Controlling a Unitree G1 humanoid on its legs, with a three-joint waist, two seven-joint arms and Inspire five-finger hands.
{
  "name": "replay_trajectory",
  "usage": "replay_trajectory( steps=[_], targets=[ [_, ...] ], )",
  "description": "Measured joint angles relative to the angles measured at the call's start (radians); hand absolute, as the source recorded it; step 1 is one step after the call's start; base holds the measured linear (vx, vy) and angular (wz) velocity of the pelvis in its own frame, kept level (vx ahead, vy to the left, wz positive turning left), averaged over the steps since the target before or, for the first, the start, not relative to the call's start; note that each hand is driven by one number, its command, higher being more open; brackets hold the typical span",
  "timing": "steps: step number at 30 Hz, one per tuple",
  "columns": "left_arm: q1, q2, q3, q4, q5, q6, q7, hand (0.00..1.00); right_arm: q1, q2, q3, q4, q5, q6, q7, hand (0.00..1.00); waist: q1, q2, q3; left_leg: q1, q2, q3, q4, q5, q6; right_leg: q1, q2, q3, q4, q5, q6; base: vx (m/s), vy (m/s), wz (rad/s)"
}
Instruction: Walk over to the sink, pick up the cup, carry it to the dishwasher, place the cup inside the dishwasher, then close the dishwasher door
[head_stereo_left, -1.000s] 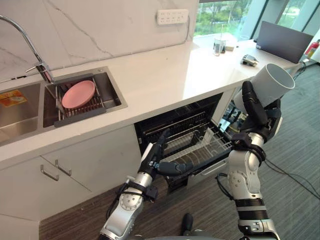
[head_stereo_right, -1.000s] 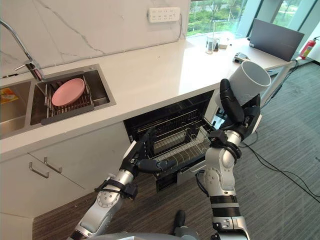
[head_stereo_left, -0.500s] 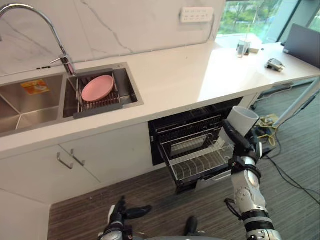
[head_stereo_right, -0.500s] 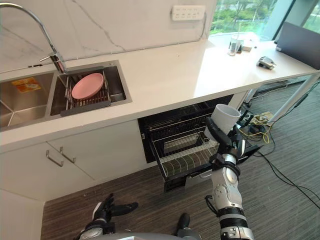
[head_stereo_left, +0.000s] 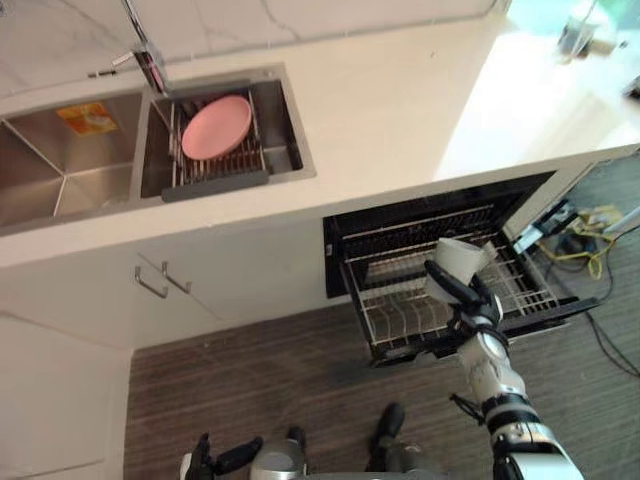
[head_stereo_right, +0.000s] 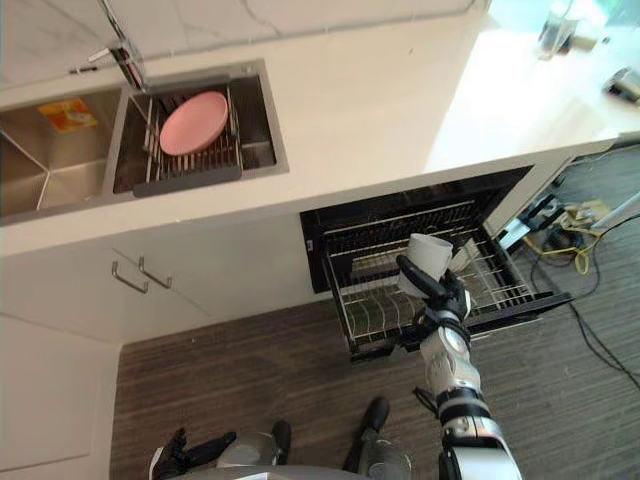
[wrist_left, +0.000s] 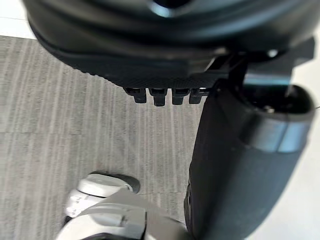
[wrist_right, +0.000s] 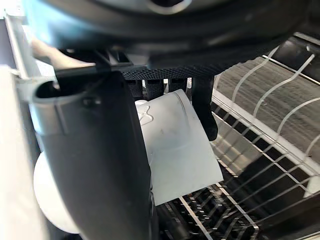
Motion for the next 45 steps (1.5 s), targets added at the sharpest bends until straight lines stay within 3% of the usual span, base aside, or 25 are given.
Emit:
replay_trajectory(
  steps=[4,10,11,14,22,28,31,35,37,42,45],
  targets=[
    [-0.036,0.000,0.003,0.028,-0.040,-0.024,-0.053,1.00,-0.122,-0.040,0.000,0.098,-0.031,0.018,-0.005,0.00,0.036,0.015,0.070,-0.050,-0.012,-0.035,0.038,0.001,0.000,-0.012,-0.015,-0.032,0.000,0.003,0.003,0.01,0.017,0.25],
    [-0.050,0.012,0.005,0.060,-0.071,-0.022,-0.110,1.00,-0.227,-0.118,0.009,0.175,-0.087,0.090,0.005,0.00,0.076,0.013,0.116,-0.098,-0.039,-0.075,0.078,0.011,0.006,-0.016,-0.042,-0.071,0.001,0.010,0.013,0.02,0.024,0.24],
    [-0.056,0.014,0.005,0.068,-0.071,-0.022,-0.114,1.00,-0.235,-0.128,0.009,0.182,-0.090,0.097,0.007,1.00,0.078,0.013,0.119,-0.104,-0.043,-0.079,0.080,0.015,0.008,-0.018,-0.046,-0.077,0.001,0.011,0.014,-0.04,0.040,0.26],
    [-0.061,0.033,-0.011,0.083,-0.071,-0.014,-0.135,1.00,-0.304,-0.173,0.025,0.216,-0.108,0.142,0.021,1.00,0.093,0.009,0.157,-0.132,-0.048,-0.103,0.086,0.019,0.013,-0.033,-0.050,-0.096,0.001,0.017,0.010,-0.05,0.022,0.18],
    [-0.063,0.044,-0.062,0.135,-0.085,0.040,-0.189,1.00,-0.343,-0.188,0.025,0.277,-0.103,0.278,0.023,1.00,0.129,-0.010,0.178,-0.169,-0.047,-0.121,0.087,0.025,0.021,-0.060,-0.050,-0.118,0.006,0.014,-0.002,-0.05,0.009,0.09],
    [-0.064,0.047,-0.061,0.141,-0.082,0.051,-0.198,1.00,-0.333,-0.186,-0.015,0.250,-0.104,0.283,0.029,1.00,0.122,-0.026,0.186,-0.141,-0.042,-0.106,0.072,0.026,0.021,-0.045,-0.046,-0.102,0.008,0.026,0.001,0.01,0.004,-0.07],
    [-0.063,0.057,-0.061,0.139,-0.081,0.064,-0.194,1.00,-0.244,-0.152,-0.033,0.100,-0.106,0.281,0.029,1.00,0.088,-0.038,0.173,-0.098,-0.039,-0.105,0.039,0.031,0.017,-0.019,-0.041,-0.097,0.009,0.024,0.001,0.06,-0.009,-0.05],
    [-0.062,0.071,-0.059,0.137,-0.067,0.075,-0.186,1.00,-0.104,-0.090,-0.055,-0.073,-0.106,0.259,-0.001,1.00,0.060,-0.061,0.151,-0.037,-0.037,-0.083,0.002,0.037,0.016,0.012,-0.034,-0.066,0.009,0.020,0.004,0.07,0.003,-0.17],
    [-0.046,0.071,-0.053,0.142,-0.066,0.090,-0.167,1.00,0.007,-0.026,-0.074,-0.206,-0.105,0.238,-0.023,1.00,0.041,-0.077,0.107,-0.011,-0.036,-0.055,-0.015,0.037,0.016,0.016,-0.033,-0.040,0.009,0.020,0.005,0.04,0.030,-0.37],
    [0.030,0.047,0.011,0.158,-0.152,0.136,-0.119,1.00,0.273,0.105,-0.141,-0.488,-0.074,0.119,0.006,1.00,-0.014,-0.098,0.017,0.056,-0.026,-0.011,-0.054,0.035,0.018,0.045,-0.020,0.007,0.006,0.010,0.018,0.00,0.014,-0.29],
    [0.071,0.009,0.105,0.163,-0.169,0.148,-0.099,1.00,0.387,0.137,-0.193,-0.608,-0.074,0.049,0.081,1.00,-0.039,-0.107,-0.027,0.073,-0.006,0.011,-0.052,0.024,0.009,0.052,0.002,0.038,0.005,0.002,0.013,-0.04,-0.057,-0.23]
  ],
)
